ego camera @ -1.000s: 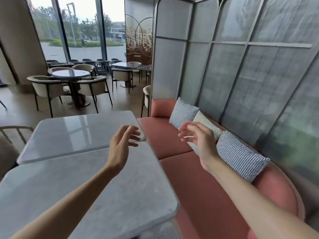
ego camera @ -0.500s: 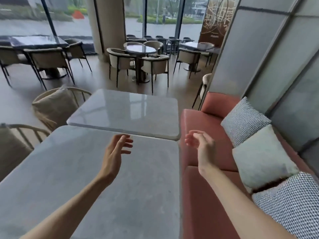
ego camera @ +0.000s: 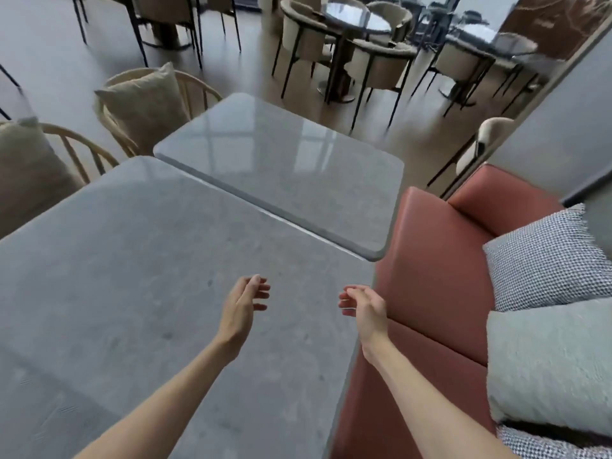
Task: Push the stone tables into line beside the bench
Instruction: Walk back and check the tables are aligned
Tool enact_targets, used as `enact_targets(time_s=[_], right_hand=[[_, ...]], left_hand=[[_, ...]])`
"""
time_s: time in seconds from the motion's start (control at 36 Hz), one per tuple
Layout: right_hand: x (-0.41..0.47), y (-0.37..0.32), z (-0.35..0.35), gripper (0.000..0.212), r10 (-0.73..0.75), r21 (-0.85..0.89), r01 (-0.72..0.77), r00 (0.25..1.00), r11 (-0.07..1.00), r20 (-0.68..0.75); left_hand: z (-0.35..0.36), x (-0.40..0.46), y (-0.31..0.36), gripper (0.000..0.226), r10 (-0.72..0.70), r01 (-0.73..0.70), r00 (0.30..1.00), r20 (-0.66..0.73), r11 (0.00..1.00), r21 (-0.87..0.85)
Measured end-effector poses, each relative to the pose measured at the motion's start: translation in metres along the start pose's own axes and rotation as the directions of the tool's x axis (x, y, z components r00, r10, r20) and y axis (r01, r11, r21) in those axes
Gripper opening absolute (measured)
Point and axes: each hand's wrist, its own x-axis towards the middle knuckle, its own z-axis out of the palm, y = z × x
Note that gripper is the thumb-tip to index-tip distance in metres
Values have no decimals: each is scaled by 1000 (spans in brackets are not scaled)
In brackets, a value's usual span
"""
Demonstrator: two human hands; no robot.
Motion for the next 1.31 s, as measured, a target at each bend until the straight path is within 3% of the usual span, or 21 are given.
enact_targets(time_s=[0.19, 0.36, 0.56, 0.67, 0.81, 0.94, 1.11, 1.22, 1.28, 1.31], right_hand=[[49, 17, 50, 17, 22, -130, 14, 963, 991, 269], [48, 40, 72, 16, 70, -244, 52, 882, 968, 466], [42, 84, 35, 17, 189, -404, 57, 820, 913, 541], [45, 114, 6, 16, 275, -506, 11, 829, 863, 486], [52, 138, -33, 8, 286, -579, -13, 879, 816, 382], [62, 146, -57, 13, 241, -649, -21, 937, 761, 253], [65, 147, -47, 33, 218, -590, -116, 970, 799, 104], [71, 147, -52, 73, 278, -562, -257, 959, 786, -50], [81, 149, -59, 86, 375, -531, -363, 923, 766, -89], [87, 148, -63, 86, 440, -485, -412, 896, 772, -62]], left_hand=[[-20, 12, -24, 27, -85, 90, 965, -249, 996, 8], [-33, -21, -47, 29, -186, 161, 876, -445, 983, -94], [-17, -81, -100, 26, -320, 203, 782, -535, 942, -266], [9, -103, -140, 21, -412, 226, 738, -535, 897, -379], [32, -126, -179, 19, -494, 171, 608, -621, 846, -506], [45, -144, -197, 21, -464, 104, 492, -736, 871, -480], [101, -183, -218, 14, -434, 305, 324, -841, 889, -341], [160, -197, -219, 24, -577, 325, 131, -806, 793, -515], [186, -195, -219, 35, -725, 214, 26, -688, 676, -705], [197, -191, -219, 40, -805, 101, 16, -593, 592, -800]])
